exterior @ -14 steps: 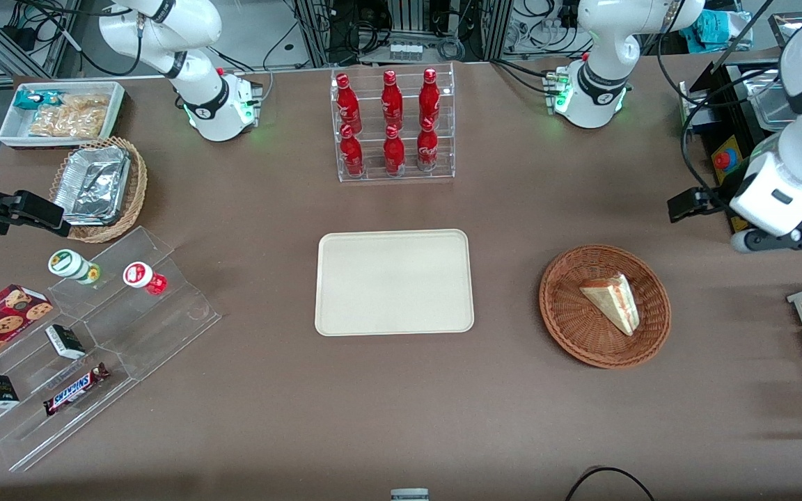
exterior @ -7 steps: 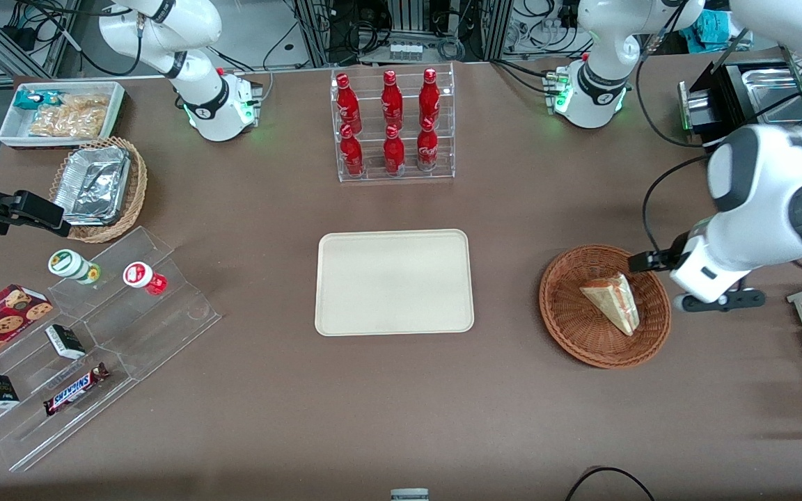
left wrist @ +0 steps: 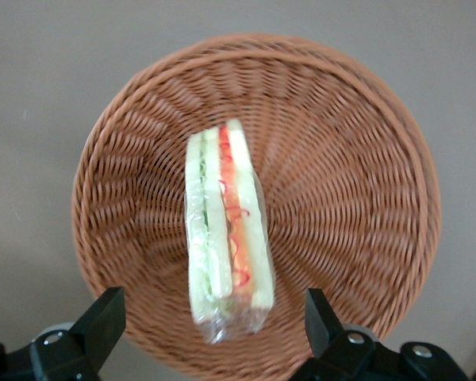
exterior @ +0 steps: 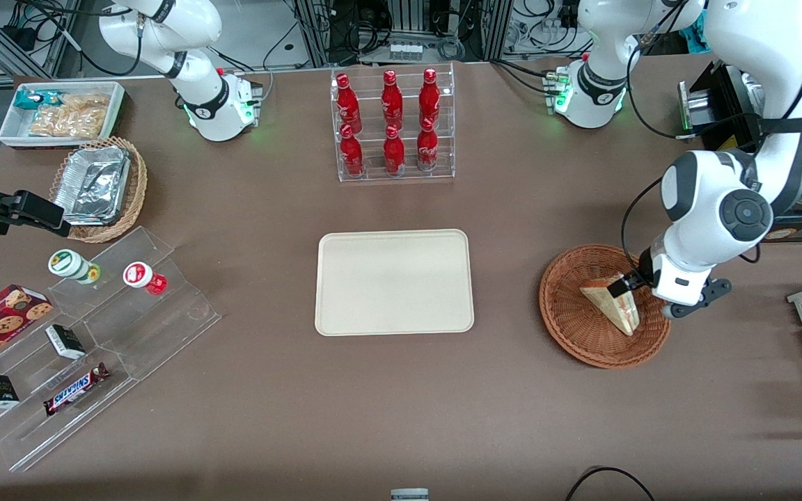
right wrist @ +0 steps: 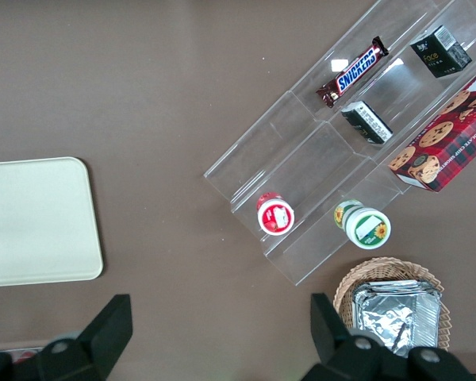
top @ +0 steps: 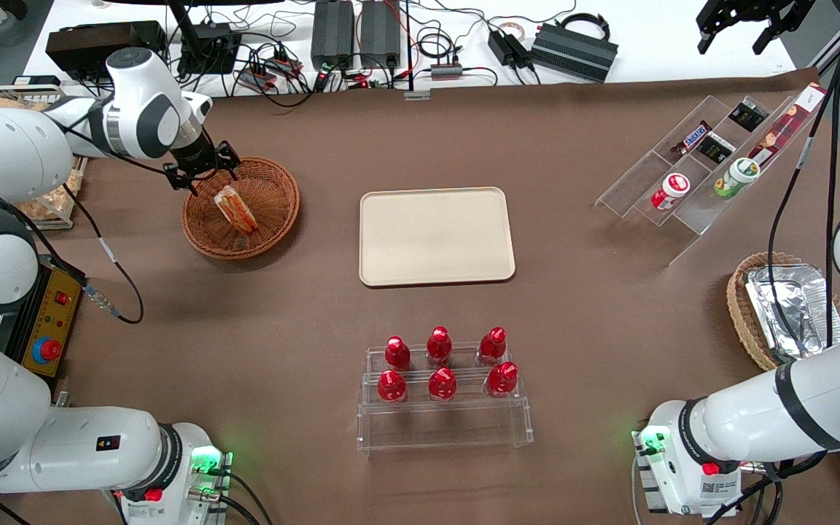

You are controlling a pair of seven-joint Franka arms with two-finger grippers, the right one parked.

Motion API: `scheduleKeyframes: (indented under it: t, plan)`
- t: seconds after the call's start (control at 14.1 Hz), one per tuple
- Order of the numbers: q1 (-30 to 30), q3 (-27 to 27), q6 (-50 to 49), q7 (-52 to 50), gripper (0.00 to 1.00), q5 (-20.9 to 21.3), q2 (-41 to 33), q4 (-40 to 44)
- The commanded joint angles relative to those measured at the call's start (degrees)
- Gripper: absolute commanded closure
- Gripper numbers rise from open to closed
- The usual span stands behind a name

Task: Place sandwich from basket to tray
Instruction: 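Lower the left gripper and close it on the wrapped sandwich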

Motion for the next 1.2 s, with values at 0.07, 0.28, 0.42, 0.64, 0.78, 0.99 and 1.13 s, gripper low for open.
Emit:
scheduleKeyframes:
  t: [0.07,0.28,0.42,0.64,0.78,0.99,1.13]
  plan:
    - [-0.02,-0.39,5.43,-18.11,0.00,0.94,1.55,-1.42]
    - [-0.02,-0.39,5.44,-18.74,0.00,0.94,3.48,-1.24]
    - [-0.02,-0.39,5.62,-19.00,0.00,0.76,5.06,-0.80]
    - [-0.19,-0.48,7.72,-19.18,0.03,0.59,6.91,-0.72]
    - [-0.20,-0.56,7.64,-18.91,0.66,0.59,7.97,-0.63]
    - [-0.02,-0.48,6.24,-18.30,0.90,0.59,7.27,1.47]
    - [-0.02,-0.48,3.70,-17.25,0.91,0.76,6.22,2.35]
